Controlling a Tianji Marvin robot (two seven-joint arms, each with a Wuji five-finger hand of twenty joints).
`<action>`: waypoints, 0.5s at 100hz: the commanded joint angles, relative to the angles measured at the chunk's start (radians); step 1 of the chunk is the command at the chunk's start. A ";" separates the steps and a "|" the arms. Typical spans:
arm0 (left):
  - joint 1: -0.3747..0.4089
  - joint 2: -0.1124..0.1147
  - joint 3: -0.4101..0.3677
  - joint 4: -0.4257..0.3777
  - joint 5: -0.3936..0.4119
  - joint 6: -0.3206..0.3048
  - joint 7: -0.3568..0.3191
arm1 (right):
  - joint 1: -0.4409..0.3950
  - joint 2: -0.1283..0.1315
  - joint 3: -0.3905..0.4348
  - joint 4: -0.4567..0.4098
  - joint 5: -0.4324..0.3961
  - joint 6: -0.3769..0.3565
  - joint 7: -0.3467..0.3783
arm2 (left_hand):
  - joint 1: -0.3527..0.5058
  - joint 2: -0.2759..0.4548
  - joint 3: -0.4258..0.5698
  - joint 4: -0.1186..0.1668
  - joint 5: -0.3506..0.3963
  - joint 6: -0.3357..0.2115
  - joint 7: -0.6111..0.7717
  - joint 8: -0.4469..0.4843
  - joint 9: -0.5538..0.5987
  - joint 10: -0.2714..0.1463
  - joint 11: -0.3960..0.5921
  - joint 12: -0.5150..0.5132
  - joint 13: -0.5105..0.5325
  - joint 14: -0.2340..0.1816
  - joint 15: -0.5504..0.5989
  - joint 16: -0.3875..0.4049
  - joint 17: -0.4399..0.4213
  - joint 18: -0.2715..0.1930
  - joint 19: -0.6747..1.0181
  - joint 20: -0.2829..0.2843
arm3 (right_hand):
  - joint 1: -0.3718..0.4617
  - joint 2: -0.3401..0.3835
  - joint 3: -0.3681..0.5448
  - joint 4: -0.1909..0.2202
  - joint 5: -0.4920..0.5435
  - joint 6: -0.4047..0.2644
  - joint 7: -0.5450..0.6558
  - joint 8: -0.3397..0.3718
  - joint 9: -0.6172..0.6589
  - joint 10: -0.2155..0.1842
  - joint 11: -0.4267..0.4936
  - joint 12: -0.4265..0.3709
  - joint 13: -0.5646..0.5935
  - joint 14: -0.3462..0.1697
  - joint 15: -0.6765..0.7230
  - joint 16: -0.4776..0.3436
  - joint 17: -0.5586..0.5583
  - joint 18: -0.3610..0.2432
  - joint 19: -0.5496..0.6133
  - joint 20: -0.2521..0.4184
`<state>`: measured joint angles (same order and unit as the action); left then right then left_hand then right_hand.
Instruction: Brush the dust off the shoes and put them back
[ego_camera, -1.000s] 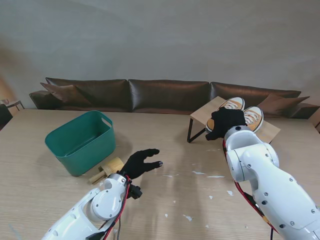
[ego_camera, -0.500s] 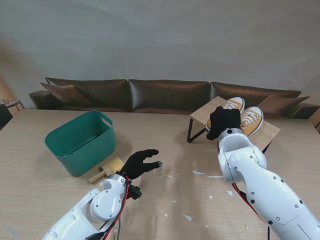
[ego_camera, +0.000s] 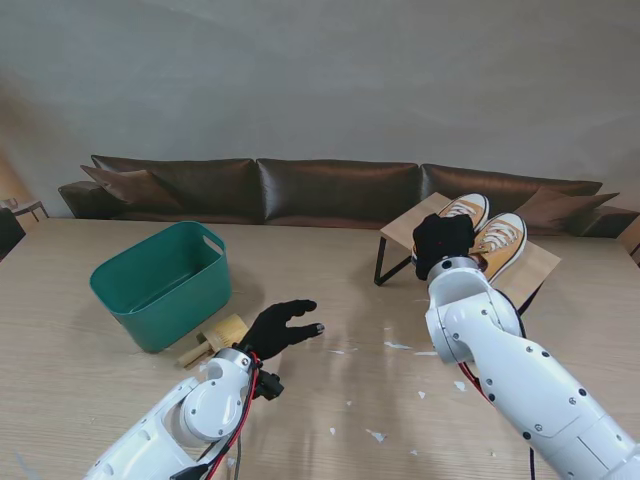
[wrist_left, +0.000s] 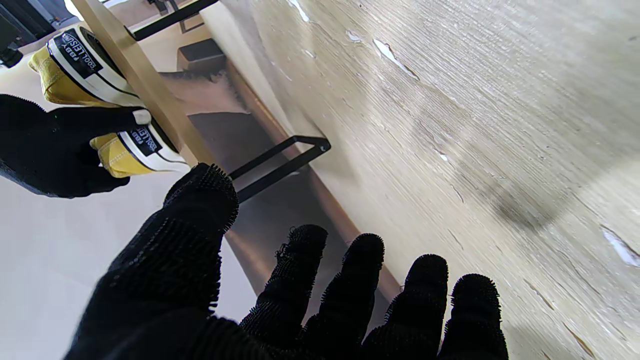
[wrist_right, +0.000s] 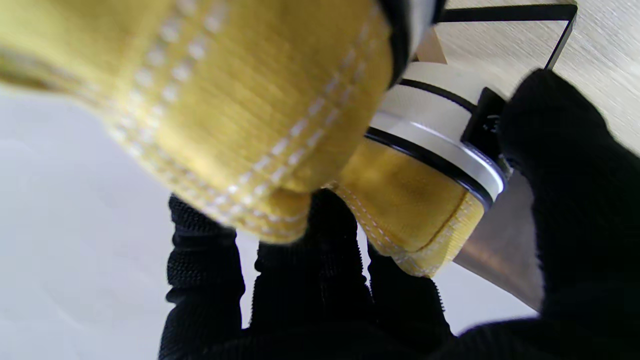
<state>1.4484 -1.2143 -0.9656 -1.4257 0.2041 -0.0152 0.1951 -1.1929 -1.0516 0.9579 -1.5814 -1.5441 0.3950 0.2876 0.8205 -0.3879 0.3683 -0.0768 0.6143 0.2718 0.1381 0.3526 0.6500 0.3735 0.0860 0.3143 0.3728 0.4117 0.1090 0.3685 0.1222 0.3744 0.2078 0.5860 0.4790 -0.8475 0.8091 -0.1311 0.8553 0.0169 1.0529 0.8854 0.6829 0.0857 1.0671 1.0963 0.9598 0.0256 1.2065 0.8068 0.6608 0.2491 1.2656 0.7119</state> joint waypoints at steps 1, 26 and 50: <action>0.004 -0.002 -0.002 -0.008 -0.003 0.006 -0.020 | 0.003 -0.002 -0.011 0.017 -0.005 0.003 0.002 | 0.002 0.029 -0.020 0.023 0.018 0.001 0.000 0.003 0.017 0.002 0.006 0.013 0.005 0.010 0.000 -0.006 -0.010 -0.008 -0.007 0.009 | -0.025 -0.207 0.360 -0.158 0.042 -0.038 0.108 0.007 0.043 -0.032 0.029 0.019 0.050 -0.012 0.033 -0.008 -0.129 -0.011 0.049 -0.024; 0.005 -0.002 -0.003 -0.009 -0.007 0.010 -0.020 | 0.022 0.000 -0.032 0.041 -0.013 0.003 -0.036 | 0.004 0.035 -0.027 0.024 0.021 0.004 0.001 0.003 0.019 0.008 0.007 0.014 0.010 0.014 0.002 -0.004 -0.008 -0.006 -0.007 0.010 | -0.003 -0.126 0.470 -0.168 0.133 -0.044 0.323 0.169 0.147 -0.076 0.084 0.073 0.120 -0.041 0.106 0.011 -0.087 -0.025 0.082 -0.032; 0.006 -0.003 -0.003 -0.011 -0.012 0.014 -0.020 | 0.010 0.005 -0.004 0.025 -0.043 -0.045 -0.066 | 0.005 0.041 -0.034 0.025 0.022 0.008 0.000 0.003 0.020 0.010 0.007 0.015 0.011 0.016 0.004 -0.001 -0.010 -0.007 -0.007 0.010 | -0.013 -0.037 0.494 -0.118 0.149 -0.036 0.394 0.255 0.154 -0.102 0.100 0.112 0.126 -0.066 0.132 0.017 -0.081 -0.048 0.095 -0.033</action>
<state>1.4517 -1.2141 -0.9673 -1.4293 0.1955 -0.0063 0.1931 -1.1763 -1.0510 0.9445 -1.5402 -1.5702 0.3616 0.2201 0.8206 -0.3784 0.3573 -0.0768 0.6284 0.2738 0.1392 0.3526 0.6599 0.3805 0.0862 0.3212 0.3728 0.4147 0.1090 0.3685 0.1221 0.3750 0.2078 0.5860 0.4140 -1.0316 1.1668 -0.3488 0.9209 0.0045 1.2568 1.0471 0.8140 0.0178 1.1269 1.1807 1.0510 -0.0272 1.3090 0.8084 0.6610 0.2096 1.3144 0.7040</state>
